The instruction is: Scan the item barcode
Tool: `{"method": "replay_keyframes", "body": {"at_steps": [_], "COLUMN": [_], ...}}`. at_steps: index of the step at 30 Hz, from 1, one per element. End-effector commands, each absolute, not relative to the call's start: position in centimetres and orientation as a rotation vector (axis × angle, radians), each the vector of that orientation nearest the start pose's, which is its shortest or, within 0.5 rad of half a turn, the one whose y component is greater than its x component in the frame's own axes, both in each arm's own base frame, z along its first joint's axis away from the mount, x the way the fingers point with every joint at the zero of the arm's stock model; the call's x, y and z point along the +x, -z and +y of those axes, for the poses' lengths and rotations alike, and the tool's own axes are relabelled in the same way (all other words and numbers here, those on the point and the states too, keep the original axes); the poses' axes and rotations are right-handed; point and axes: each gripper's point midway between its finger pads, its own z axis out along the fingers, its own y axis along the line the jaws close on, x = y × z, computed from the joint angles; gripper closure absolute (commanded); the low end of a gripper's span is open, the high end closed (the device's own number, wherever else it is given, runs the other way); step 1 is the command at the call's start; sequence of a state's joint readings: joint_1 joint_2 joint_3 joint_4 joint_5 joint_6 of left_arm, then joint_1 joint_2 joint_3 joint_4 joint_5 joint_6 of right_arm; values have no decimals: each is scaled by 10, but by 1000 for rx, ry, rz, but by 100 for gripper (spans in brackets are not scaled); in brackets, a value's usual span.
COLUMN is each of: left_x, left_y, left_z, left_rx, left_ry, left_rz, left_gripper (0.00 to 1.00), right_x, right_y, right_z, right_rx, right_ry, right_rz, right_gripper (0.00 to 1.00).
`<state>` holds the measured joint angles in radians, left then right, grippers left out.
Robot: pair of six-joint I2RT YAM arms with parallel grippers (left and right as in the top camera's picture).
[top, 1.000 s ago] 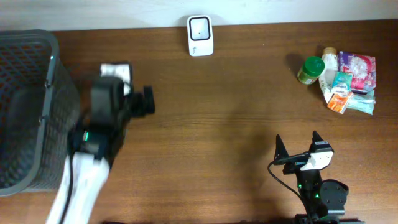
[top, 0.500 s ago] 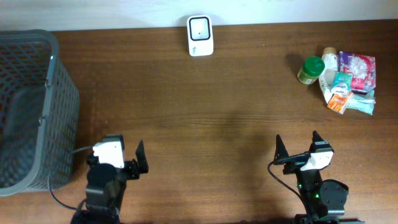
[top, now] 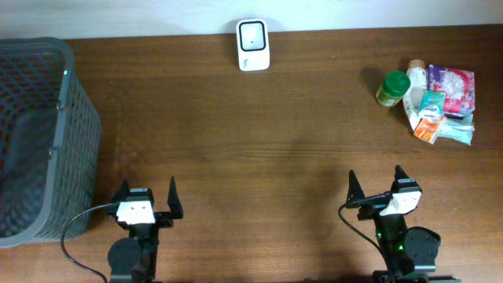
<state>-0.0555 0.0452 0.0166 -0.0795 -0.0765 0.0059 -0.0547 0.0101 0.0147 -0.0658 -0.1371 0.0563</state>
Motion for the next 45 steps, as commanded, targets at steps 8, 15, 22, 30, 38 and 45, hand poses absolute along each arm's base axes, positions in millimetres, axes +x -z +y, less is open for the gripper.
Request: {"method": "replay_keyframes", "body": {"at_steps": [8, 15, 22, 30, 38, 45], "left_x": [246, 246, 246, 246, 246, 246], "left_y": [-156, -156, -156, -157, -157, -157], "left_z": [-7, -1, 3, 2, 2, 2], "left_rx": [61, 52, 34, 26, 26, 26], "left_ry": [-31, -49, -66, -58, -58, -58], "left_rz": [1649, 1652, 1650, 1649, 1649, 1649], "left_gripper": [1, 1, 1, 1, 1, 1], "right_x": [246, 246, 246, 246, 246, 246], "right_y": [-159, -159, -159, -159, -159, -159], "right_z": [9, 9, 9, 9, 9, 9], "right_rx": [-7, -7, -7, -7, -7, -7], "right_ry": [-112, -112, -112, -112, -112, -110], "right_rz": [1635, 1635, 1635, 1635, 1635, 1635], "right_gripper": [1, 1, 1, 1, 1, 1]}}
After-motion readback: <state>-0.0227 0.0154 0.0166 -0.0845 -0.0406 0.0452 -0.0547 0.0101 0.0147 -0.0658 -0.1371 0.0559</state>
